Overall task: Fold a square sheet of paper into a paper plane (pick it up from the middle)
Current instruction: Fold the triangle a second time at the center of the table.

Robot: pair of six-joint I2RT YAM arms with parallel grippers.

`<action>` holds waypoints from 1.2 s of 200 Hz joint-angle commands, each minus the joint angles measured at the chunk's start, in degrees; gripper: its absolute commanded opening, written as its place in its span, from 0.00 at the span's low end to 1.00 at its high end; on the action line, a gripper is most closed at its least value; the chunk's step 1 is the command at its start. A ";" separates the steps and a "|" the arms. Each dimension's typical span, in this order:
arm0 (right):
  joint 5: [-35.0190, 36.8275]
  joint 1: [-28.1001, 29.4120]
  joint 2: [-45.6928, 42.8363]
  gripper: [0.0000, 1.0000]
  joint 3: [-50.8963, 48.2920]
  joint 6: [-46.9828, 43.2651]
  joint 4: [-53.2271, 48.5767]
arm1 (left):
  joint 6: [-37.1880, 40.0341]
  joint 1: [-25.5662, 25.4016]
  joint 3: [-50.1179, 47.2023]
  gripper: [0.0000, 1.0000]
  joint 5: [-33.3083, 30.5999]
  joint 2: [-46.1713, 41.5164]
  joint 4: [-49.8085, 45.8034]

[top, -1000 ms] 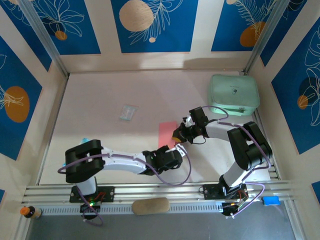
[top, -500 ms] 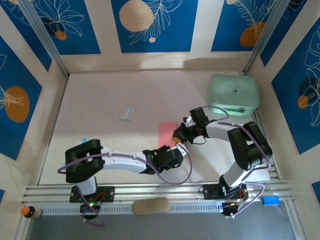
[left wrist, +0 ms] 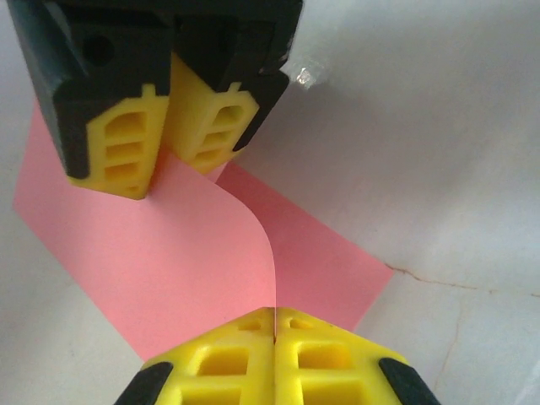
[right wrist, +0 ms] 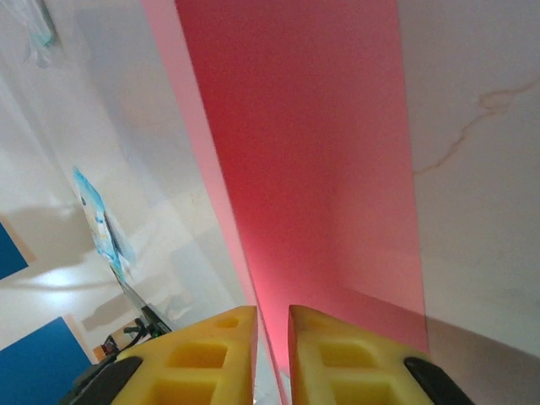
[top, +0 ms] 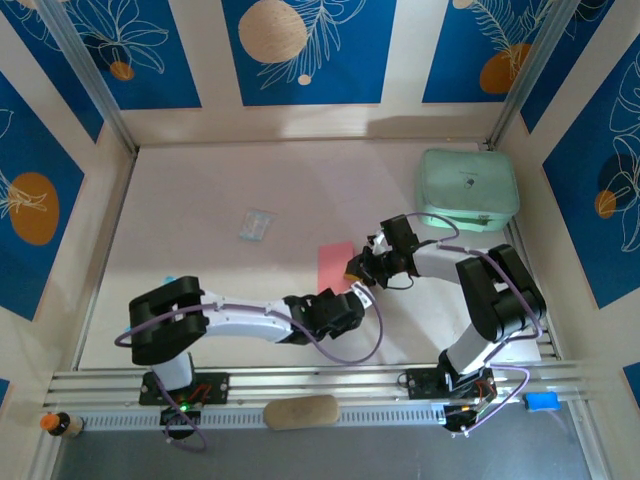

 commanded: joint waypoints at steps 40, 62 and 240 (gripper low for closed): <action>4.73 -4.44 -10.77 0.43 -2.27 -3.28 -8.34 | -9.96 9.15 -1.32 0.00 27.31 -3.49 2.68; 6.73 -6.90 -15.46 0.45 -3.70 -3.99 -11.68 | -14.07 12.39 -1.61 0.00 35.33 -2.71 4.90; 8.89 5.03 -19.37 0.00 -15.53 5.79 -1.73 | -25.75 18.38 -4.23 0.00 44.67 0.31 14.23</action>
